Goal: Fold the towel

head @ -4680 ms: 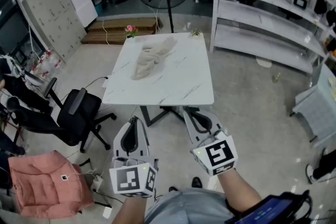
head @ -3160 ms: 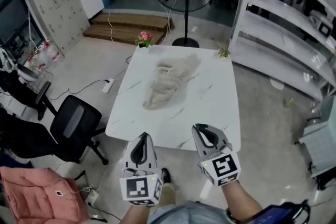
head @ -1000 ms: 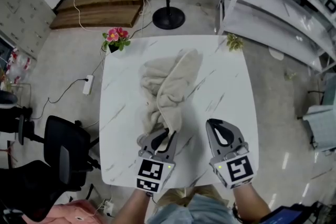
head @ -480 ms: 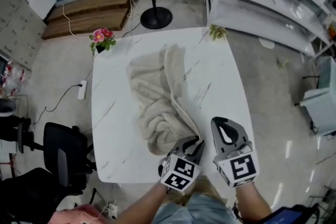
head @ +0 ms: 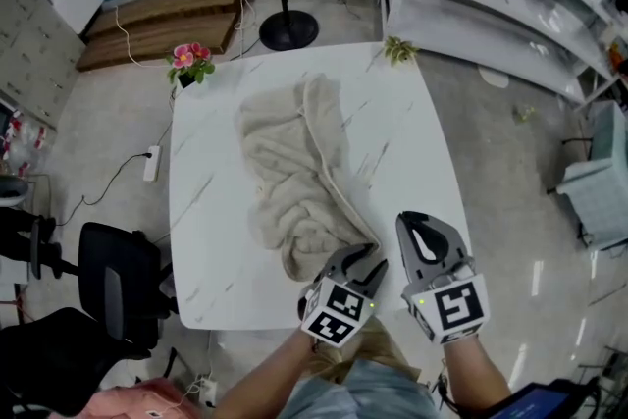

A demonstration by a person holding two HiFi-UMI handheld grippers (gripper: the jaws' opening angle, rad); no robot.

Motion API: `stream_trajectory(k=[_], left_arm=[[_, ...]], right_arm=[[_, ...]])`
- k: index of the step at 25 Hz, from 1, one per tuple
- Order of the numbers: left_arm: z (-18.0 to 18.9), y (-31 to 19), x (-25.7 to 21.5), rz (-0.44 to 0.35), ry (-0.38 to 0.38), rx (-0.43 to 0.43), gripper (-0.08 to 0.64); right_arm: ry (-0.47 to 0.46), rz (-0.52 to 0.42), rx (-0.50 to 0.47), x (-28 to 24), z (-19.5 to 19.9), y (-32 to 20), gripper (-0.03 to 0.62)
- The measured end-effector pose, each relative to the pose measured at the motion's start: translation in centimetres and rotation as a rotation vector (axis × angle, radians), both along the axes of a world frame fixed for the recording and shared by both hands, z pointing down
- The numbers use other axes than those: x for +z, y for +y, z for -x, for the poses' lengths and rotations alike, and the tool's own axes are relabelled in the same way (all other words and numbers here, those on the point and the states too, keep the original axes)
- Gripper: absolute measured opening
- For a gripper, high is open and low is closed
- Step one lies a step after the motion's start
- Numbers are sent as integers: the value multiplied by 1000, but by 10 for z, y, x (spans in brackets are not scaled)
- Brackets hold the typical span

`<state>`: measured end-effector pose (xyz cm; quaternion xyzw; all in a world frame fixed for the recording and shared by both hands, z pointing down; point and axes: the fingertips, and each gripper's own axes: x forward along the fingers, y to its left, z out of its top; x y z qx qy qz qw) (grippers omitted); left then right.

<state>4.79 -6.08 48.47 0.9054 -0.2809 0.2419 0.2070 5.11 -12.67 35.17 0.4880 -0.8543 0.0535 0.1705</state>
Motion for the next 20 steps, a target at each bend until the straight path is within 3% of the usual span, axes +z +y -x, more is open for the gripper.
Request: stream_trajectory(k=[4, 8, 12, 15, 20], left_arm=[[48, 17, -46, -78, 49, -74, 190], [108, 35, -72, -131, 62, -218, 193], [163, 52, -82, -148, 82, -392, 193], [191, 67, -80, -122, 84, -482, 193], [228, 90, -58, -70, 36, -575, 193]], right_arm=[[-36, -41, -76, -25, 26, 4, 38], [-31, -43, -249, -30, 79, 22, 64], [13, 57, -462, 18, 132, 63, 105], [112, 125, -595, 71, 161, 94, 147], [263, 163, -684, 138, 186, 111, 189]])
